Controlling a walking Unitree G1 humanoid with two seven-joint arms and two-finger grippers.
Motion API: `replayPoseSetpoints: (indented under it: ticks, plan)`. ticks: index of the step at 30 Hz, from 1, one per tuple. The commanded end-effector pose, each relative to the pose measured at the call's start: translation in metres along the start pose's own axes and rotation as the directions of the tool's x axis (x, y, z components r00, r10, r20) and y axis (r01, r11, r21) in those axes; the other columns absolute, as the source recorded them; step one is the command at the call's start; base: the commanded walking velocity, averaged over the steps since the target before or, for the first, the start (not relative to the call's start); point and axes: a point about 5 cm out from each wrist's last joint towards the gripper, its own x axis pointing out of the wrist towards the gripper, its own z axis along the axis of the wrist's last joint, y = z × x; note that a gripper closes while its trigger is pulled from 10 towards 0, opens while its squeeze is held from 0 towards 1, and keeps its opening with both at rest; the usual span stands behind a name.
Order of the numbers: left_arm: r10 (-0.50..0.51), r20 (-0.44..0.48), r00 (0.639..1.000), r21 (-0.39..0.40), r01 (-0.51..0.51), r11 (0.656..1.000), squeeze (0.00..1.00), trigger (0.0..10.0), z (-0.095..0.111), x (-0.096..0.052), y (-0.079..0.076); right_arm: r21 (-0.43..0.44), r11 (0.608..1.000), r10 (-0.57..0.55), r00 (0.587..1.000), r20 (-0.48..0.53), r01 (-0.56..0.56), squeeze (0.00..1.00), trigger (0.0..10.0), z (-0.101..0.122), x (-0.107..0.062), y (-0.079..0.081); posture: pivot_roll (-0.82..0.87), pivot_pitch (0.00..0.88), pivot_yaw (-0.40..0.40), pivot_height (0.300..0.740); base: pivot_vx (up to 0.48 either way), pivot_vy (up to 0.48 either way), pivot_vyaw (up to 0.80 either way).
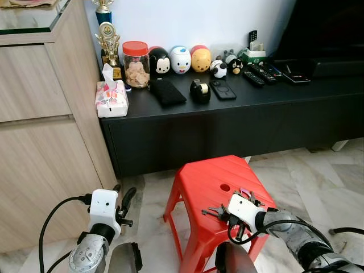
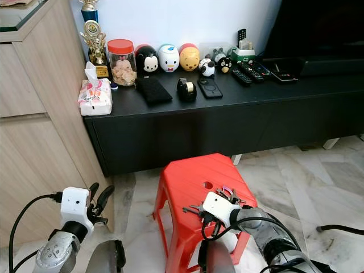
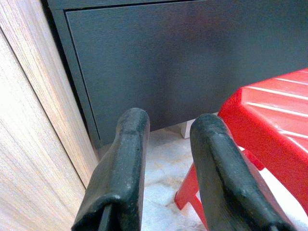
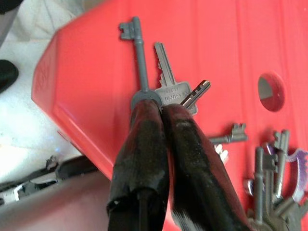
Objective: Hang keys on a hook
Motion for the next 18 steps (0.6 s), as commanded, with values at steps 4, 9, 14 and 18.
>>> replayPoseSetpoints:
  ticks: [4,9,14,18]
  plan:
    - [-0.006,0.003,1.000,0.027,0.006,1.000,0.00,10.0,0.003,0.003,-0.001,0.060,0.994,-0.094,0.993,0.075,0.089,0.00,0.0,0.009,-0.002,-0.010,0.11,0.000,-0.075,0.559,0.000,0.000,0.00]
    - [0.001,0.003,1.000,0.029,-0.001,1.000,0.00,10.0,0.002,0.003,-0.001,0.241,0.947,-0.262,0.947,0.188,0.214,0.00,0.0,0.022,-0.006,-0.026,0.11,0.000,-0.076,0.559,0.000,0.000,0.00]
    - [0.005,0.002,1.000,0.032,-0.005,0.999,0.00,10.0,0.002,0.003,0.000,0.483,0.834,-0.430,0.862,0.270,0.265,0.00,0.0,0.031,-0.011,-0.037,0.11,0.000,-0.076,0.559,0.000,0.000,0.00]
    - [0.003,0.001,1.000,0.033,-0.003,0.999,0.00,10.0,0.001,0.004,-0.001,0.629,0.740,-0.534,0.777,0.333,0.239,0.00,0.0,0.043,-0.016,-0.044,0.10,0.000,-0.074,0.559,0.000,0.000,0.00]
